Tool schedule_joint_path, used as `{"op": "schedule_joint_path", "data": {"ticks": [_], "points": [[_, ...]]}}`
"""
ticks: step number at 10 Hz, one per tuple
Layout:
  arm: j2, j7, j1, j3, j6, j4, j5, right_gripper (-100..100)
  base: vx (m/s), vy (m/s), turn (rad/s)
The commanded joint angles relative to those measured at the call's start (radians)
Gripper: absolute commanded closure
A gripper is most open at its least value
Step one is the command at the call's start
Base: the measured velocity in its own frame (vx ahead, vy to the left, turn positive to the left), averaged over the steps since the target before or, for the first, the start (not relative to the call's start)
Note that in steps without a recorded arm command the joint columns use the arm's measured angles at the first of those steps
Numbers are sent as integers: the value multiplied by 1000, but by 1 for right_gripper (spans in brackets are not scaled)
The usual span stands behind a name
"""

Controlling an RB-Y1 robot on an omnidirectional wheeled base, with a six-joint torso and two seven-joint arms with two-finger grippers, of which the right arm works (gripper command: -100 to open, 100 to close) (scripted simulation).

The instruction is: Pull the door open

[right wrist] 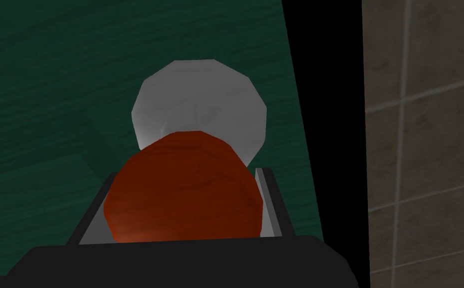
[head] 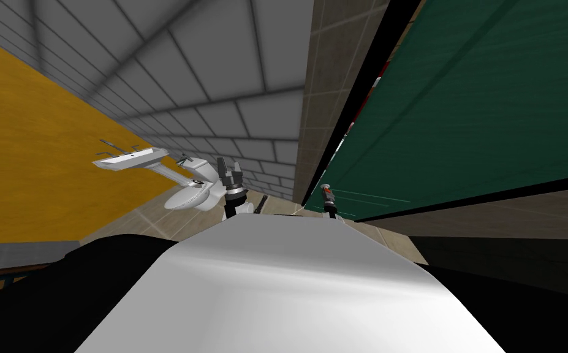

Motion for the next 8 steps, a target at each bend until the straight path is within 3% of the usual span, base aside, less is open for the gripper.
{"op": "schedule_joint_path", "data": {"ticks": [1, 5, 6, 8], "points": [[3, -34, 1, 9, -2, -1, -8, 100, -20, -8, 24], [-10, -146, 10, 39, -2, -4, -59, 100, -23, -6, 38], [-10, -150, 10, 39, -2, -4, -59, 100, -20, -6, 35], [-21, -215, 16, 61, -3, -7, -97, 100, -31, -7, 75]]}}
